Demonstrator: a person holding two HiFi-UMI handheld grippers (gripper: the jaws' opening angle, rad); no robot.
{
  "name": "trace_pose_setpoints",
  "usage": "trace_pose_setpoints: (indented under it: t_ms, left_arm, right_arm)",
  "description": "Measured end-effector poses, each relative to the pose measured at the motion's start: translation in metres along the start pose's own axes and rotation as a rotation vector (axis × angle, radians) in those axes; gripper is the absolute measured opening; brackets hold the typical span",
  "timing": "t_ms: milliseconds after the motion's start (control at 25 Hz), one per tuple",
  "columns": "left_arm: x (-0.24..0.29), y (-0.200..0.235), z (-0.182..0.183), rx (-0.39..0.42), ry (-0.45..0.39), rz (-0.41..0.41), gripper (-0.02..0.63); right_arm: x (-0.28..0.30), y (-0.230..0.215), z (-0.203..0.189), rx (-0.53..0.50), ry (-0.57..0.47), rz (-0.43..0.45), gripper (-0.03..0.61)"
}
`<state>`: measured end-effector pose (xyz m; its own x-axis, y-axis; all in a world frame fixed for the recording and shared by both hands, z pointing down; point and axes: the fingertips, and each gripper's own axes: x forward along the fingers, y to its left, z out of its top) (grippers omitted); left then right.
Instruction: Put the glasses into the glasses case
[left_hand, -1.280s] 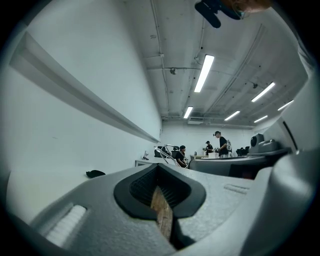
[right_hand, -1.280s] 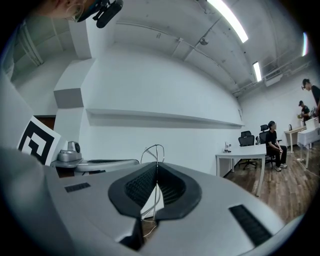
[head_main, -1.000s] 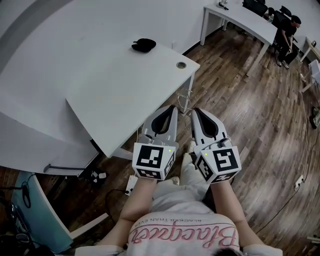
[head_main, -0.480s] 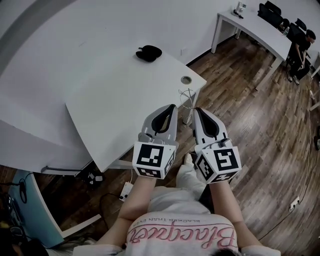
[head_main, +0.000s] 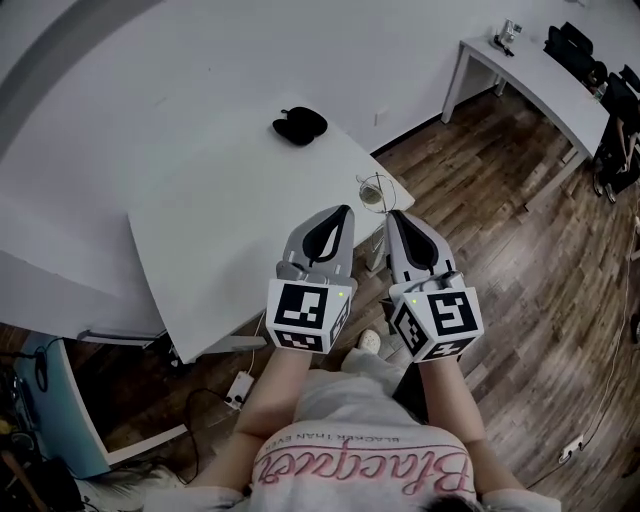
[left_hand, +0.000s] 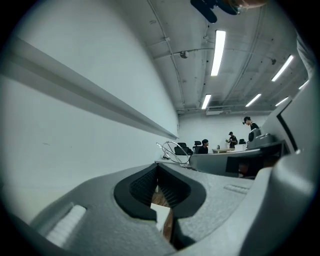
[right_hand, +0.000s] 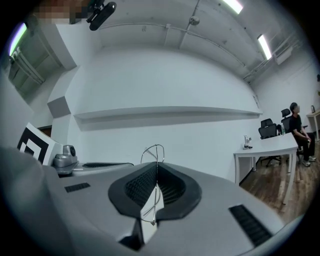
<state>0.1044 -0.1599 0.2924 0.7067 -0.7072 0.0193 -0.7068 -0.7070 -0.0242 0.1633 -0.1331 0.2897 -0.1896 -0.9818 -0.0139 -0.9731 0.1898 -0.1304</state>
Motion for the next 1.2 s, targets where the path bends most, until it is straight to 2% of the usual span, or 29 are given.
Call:
trace_pose_setpoints:
  t_ms: [240, 440, 880, 1200]
  left_arm:
    - [0.047, 0.014, 0.000, -0.009, 0.001, 0.082, 0.006]
    - [0.074, 0.029, -0.005, -0.007, 0.020, 0.120, 0.006]
    - [0.121, 0.097, -0.009, -0.009, 0.025, 0.231, 0.006]
    - [0.172, 0.162, -0.017, -0.013, 0.037, 0.271, 0.006]
  right_arm:
    - [0.039, -0.035, -0.003, 0.007, 0.027, 0.078, 0.012]
    - [0.072, -0.047, -0.004, 0.004, 0.042, 0.138, 0.012]
    - [0.155, -0.057, -0.010, -0.026, 0.071, 0.222, 0.012]
    - [0.234, -0.064, -0.015, -0.042, 0.108, 0.261, 0.012]
